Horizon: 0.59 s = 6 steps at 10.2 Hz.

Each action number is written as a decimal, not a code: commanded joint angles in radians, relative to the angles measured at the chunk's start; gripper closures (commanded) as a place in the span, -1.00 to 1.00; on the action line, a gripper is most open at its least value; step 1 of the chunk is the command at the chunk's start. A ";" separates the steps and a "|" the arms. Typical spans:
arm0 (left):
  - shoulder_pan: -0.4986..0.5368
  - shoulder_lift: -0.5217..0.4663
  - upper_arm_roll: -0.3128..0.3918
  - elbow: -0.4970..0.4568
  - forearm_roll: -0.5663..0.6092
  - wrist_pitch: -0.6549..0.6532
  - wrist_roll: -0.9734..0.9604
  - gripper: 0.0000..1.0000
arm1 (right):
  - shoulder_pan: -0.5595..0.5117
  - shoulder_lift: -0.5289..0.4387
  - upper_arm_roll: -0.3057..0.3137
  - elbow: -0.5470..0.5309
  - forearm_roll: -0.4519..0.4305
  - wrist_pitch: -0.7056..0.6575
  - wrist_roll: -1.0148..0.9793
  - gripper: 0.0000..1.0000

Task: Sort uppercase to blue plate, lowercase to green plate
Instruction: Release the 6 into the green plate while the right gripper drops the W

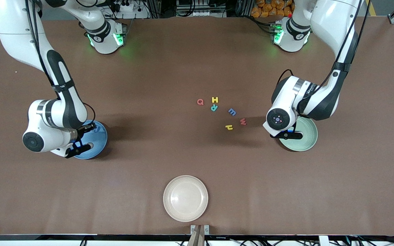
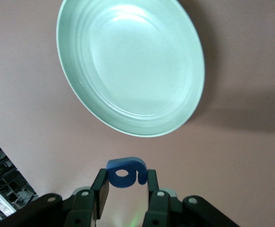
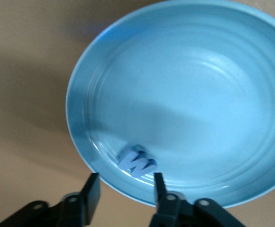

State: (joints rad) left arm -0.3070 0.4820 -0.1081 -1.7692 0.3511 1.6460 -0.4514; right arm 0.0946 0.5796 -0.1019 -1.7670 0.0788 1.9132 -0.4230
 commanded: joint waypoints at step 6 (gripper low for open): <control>-0.001 -0.002 0.015 -0.009 0.091 -0.064 0.022 -0.99 | 0.227 -0.017 0.019 0.116 0.055 -0.098 0.299 -0.46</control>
State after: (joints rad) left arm -0.3057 0.4828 -0.0946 -1.7712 0.4112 1.6062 -0.4508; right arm 0.2470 0.5746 -0.0788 -1.6638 0.1167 1.8306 -0.2310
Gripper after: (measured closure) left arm 0.621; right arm 0.269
